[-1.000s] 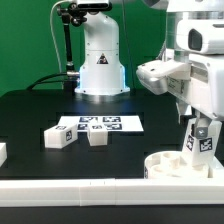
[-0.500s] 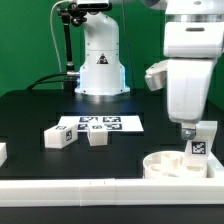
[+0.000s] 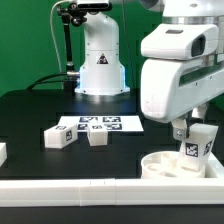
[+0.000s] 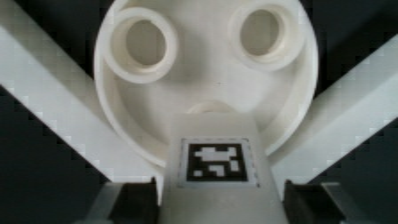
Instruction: Assemble stool
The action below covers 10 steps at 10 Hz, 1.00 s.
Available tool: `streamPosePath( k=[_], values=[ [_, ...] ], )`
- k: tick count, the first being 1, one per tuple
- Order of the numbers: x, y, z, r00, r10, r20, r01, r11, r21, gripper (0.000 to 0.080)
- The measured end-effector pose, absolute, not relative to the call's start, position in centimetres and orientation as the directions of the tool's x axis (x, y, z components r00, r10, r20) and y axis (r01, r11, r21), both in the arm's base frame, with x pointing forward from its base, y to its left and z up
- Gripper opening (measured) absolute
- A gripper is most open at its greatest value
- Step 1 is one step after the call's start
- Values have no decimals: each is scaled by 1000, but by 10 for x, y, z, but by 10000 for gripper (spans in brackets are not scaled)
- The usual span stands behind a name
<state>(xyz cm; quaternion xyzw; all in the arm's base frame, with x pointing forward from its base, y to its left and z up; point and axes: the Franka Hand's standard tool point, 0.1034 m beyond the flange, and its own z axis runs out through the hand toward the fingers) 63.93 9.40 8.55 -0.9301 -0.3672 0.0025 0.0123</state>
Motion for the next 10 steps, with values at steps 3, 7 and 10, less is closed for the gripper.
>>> streamPosePath(
  k=[3,7,10],
  values=[
    [638,94,84,865,502,6,502,-864,-34,343],
    [639,101,82,990,128,51,131,-990,-59,343],
    [638,106,81,986,-161,30,-157,-982,-101,343]
  ],
)
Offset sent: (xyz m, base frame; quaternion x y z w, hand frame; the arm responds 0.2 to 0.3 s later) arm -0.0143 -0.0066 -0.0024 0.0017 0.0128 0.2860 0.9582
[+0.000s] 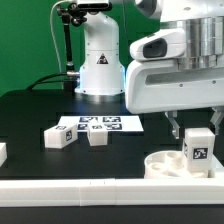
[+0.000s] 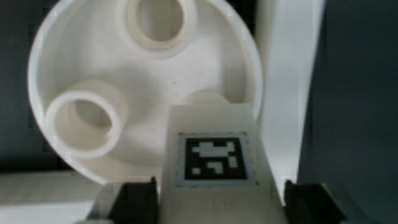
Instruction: Assemble stool
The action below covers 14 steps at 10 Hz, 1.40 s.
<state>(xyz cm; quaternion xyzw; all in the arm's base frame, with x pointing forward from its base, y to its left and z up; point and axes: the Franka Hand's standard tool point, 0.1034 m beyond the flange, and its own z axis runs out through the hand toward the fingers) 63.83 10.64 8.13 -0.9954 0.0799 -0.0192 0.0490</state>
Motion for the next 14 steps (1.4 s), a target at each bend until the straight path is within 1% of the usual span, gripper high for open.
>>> streamPosePath(
  k=[2,3,4,7,9,11,14],
  values=[
    [638,108,81,942,-336,10,-333,-937,-106,343],
    [637,109,81,920,-393,3,-390,-914,-107,343],
    [637,111,81,869,-495,-13,-494,-862,-114,343],
    [637,111,80,725,-686,-53,-687,-716,-126,343],
    [637,112,80,613,-785,-87,-788,-602,-127,343],
    [637,114,80,456,-882,-124,-889,-442,-121,343],
    [638,118,81,266,-950,-166,-962,-252,-102,343]
  ],
)
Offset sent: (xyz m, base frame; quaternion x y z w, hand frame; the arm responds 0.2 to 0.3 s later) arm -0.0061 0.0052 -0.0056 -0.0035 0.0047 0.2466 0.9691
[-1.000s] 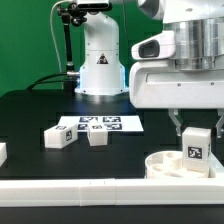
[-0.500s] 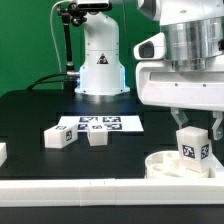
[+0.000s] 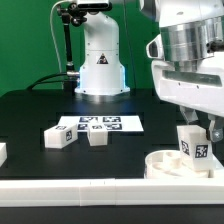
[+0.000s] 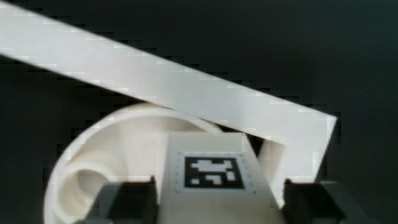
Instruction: Assemble stool
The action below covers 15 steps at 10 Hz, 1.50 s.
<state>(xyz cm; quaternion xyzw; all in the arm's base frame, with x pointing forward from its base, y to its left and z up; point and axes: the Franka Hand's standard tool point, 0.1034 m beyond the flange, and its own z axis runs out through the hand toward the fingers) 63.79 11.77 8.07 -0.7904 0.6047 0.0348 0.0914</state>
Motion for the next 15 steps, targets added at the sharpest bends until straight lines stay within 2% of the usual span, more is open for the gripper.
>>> streamPosePath(
  k=[4,5,6,7,8,10,12,14,15],
  values=[
    [639,116,81,230,-954,-190,-971,-214,-104,343],
    [640,115,82,253,-949,-188,-966,-235,-111,421],
    [642,114,87,284,-941,-184,-957,-264,-123,554],
    [643,114,92,311,-933,-179,-948,-290,-135,554],
    [644,114,97,348,-922,-172,-934,-325,-147,630],
    [644,115,97,386,-908,-165,-919,-363,-156,644],
    [644,115,97,497,-856,-144,-864,-473,-174,649],
    [641,117,99,690,-714,-118,-723,-673,-153,649],
    [644,115,102,773,-627,-98,-634,-757,-161,649]
  ],
)
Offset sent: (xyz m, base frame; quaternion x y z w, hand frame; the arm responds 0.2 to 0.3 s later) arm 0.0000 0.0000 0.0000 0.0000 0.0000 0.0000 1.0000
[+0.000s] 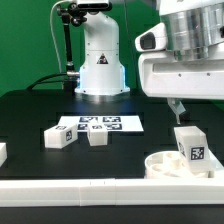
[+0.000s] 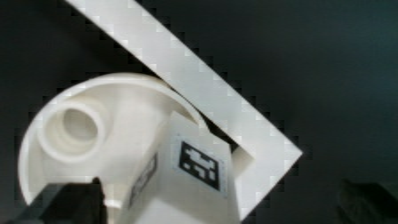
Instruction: Assemble stool
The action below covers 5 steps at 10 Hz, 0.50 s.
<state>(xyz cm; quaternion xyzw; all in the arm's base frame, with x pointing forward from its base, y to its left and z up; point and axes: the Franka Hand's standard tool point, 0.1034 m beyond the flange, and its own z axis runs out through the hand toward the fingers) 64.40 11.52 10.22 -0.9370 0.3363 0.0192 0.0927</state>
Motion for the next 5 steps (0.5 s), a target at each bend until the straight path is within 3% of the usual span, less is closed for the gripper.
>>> streamPosePath(
  k=[2,5],
  values=[
    [646,114,107,893,-444,-67,-449,-879,-160,649],
    [647,113,108,968,-249,-31,-250,-955,-162,649]
  ],
)
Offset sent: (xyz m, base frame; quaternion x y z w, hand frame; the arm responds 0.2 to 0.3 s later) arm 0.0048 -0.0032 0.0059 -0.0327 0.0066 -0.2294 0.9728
